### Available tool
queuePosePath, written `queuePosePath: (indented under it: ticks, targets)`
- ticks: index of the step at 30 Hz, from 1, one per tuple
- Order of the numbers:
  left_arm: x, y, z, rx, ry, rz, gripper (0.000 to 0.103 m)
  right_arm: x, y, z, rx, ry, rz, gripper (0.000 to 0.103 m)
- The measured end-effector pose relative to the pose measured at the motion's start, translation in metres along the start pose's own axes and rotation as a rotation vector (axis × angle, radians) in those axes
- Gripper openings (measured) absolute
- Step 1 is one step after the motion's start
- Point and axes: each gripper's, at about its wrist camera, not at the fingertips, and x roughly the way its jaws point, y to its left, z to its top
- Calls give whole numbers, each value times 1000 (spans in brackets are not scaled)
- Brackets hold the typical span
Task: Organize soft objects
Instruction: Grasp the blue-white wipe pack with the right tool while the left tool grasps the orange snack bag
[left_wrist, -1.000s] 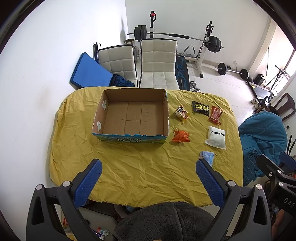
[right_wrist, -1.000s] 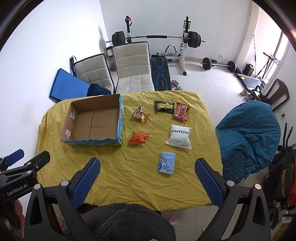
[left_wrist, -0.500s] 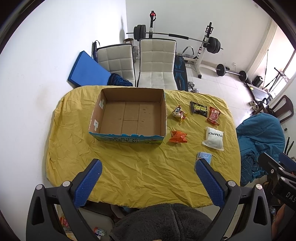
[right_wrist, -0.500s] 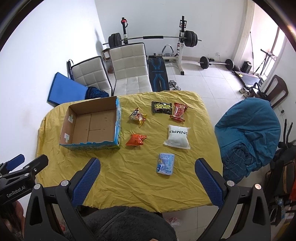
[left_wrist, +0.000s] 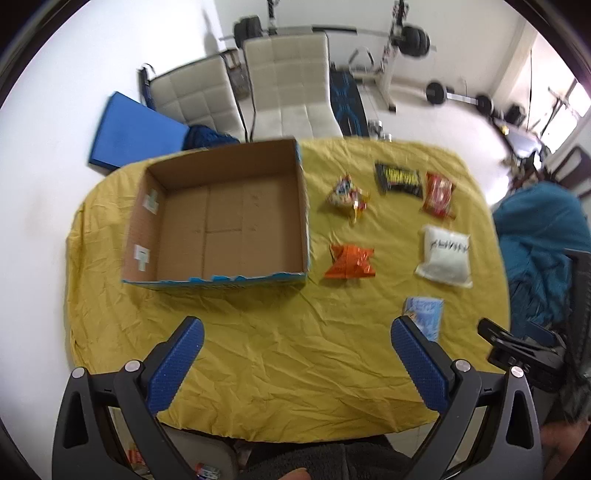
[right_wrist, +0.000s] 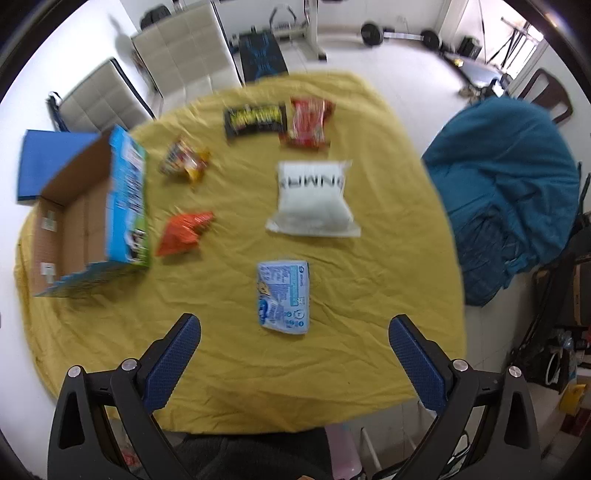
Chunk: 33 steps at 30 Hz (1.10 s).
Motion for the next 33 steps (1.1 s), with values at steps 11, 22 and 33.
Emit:
queuePosePath:
  ticks: [11, 22, 33]
  targets:
    - [165, -72, 60, 143, 233, 4, 103, 187, -15, 10, 104, 278, 59, 101]
    - [262, -110, 107, 320, 381, 116, 88, 224, -7, 15, 95, 372, 40, 80]
    - [319, -114, 103, 342, 519, 129, 88, 214, -4, 22, 54, 394, 41, 43]
